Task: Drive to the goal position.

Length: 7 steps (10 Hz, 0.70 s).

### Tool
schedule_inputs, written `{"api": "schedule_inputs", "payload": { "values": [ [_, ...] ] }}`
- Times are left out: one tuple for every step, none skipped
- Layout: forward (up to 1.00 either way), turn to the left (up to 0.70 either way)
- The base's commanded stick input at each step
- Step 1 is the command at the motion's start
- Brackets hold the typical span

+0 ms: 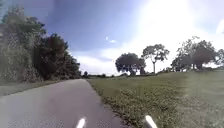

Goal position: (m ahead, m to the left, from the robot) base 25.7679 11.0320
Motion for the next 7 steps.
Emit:
{"api": "schedule_inputs", "payload": {
  "values": [
    [0.7, 0.0],
    [0.7, 0.0],
    [0.7, 0.35],
    [0.7, 0.35],
    [0.7, 0.35],
    [0.7, 0.35],
    [0.7, 0.35]
  ]
}}
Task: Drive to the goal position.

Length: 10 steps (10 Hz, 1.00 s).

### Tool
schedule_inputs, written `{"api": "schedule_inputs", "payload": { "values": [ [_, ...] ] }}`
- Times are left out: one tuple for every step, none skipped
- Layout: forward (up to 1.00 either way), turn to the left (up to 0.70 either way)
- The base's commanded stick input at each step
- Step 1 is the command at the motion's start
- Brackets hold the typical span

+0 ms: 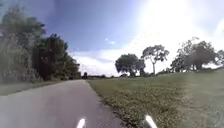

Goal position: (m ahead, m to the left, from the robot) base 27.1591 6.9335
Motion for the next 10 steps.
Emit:
{"api": "schedule_inputs", "payload": {
  "values": [
    [0.7, 0.35],
    [0.7, 0.35],
    [0.7, 0.35],
    [0.7, 0.35],
    [0.7, 0.35],
    [0.7, 0.35],
    [0.7, 0.35],
    [0.7, 0.35],
    [0.7, 0.18],
    [0.7, 0.02]
  ]
}}
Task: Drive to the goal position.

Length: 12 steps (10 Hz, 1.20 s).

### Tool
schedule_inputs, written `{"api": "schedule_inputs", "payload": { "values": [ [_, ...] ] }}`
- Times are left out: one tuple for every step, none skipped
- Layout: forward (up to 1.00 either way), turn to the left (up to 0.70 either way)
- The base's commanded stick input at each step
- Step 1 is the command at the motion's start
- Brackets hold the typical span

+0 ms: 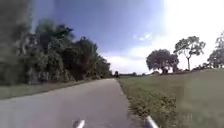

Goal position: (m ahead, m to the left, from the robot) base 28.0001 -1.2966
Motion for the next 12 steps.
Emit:
{"api": "schedule_inputs", "payload": {
  "values": [
    [0.7, 0.0],
    [0.7, 0.0],
    [0.7, 0.0],
    [0.7, 0.0],
    [0.7, 0.0],
    [0.7, 0.0],
    [0.7, 0.0],
    [0.7, 0.0],
    [0.7, 0.0],
    [0.7, 0.0],
    [0.7, 0.31],
    [0.7, 0.35]
  ]
}}
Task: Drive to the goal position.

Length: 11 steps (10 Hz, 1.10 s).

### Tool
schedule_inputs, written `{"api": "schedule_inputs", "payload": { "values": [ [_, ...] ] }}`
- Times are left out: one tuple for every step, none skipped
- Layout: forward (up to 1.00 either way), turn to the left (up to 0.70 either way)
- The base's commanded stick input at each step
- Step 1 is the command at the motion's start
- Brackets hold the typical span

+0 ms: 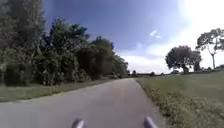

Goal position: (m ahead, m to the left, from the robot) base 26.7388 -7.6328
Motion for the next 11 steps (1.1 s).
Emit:
{"api": "schedule_inputs", "payload": {
  "values": [
    [0.7, 0.35],
    [0.7, 0.35],
    [0.7, 0.35],
    [0.7, 0.35],
    [0.7, 0.35],
    [0.7, 0.14],
    [0.7, 0.0],
    [0.7, 0.0],
    [0.7, 0.0],
    [0.7, 0.0],
    [0.7, 0.0]
  ]
}}
